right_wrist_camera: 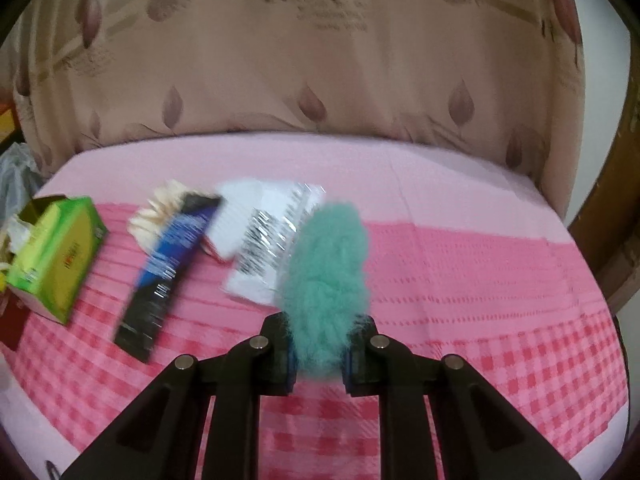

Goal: Organize soft objects
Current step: 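Carry the green pom-pom into the gold tin and open the right tool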

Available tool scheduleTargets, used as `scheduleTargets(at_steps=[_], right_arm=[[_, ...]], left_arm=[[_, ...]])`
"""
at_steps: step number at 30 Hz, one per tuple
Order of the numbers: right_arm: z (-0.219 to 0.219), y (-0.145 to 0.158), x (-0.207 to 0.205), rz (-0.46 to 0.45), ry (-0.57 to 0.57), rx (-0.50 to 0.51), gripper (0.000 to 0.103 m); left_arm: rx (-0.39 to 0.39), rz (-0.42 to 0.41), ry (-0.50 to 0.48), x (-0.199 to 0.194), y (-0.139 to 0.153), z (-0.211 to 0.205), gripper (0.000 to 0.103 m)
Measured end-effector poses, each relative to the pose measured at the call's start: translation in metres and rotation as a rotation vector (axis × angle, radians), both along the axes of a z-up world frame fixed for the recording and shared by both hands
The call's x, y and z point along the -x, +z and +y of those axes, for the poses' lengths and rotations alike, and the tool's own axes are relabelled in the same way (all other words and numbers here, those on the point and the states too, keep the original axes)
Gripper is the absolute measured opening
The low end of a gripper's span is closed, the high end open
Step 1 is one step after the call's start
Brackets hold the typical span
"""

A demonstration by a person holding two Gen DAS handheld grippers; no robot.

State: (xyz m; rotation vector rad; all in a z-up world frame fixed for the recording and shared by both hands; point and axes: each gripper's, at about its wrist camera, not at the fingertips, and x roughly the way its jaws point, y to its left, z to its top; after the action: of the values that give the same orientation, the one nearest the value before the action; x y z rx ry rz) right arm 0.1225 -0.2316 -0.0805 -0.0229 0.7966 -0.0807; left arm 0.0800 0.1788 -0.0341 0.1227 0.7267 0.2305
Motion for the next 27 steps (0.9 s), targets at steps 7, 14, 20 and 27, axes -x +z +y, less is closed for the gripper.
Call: scheduleTargets(at_steps=[7, 14, 20, 27], right_arm=[[0.053, 0.045, -0.001, -0.047, 0.111, -0.066, 0.015], [0.136, 0.066, -0.015, -0.06, 0.299, -0.098, 0.015], [0.214, 0.069, -0.024, -0.044, 0.452, -0.105, 0.015], [0.277, 0.061, -0.034, -0.014, 0.55, -0.115, 0.015]], left_arm=[[0.036, 0.029, 0.025, -0.005, -0.009, 0.011, 0.052], [0.057, 0.045, 0.027, -0.008, -0.014, 0.015, 0.052], [0.072, 0.068, 0.033, -0.011, -0.02, 0.019, 0.052], [0.081, 0.068, 0.03, -0.012, -0.019, 0.021, 0.052]])
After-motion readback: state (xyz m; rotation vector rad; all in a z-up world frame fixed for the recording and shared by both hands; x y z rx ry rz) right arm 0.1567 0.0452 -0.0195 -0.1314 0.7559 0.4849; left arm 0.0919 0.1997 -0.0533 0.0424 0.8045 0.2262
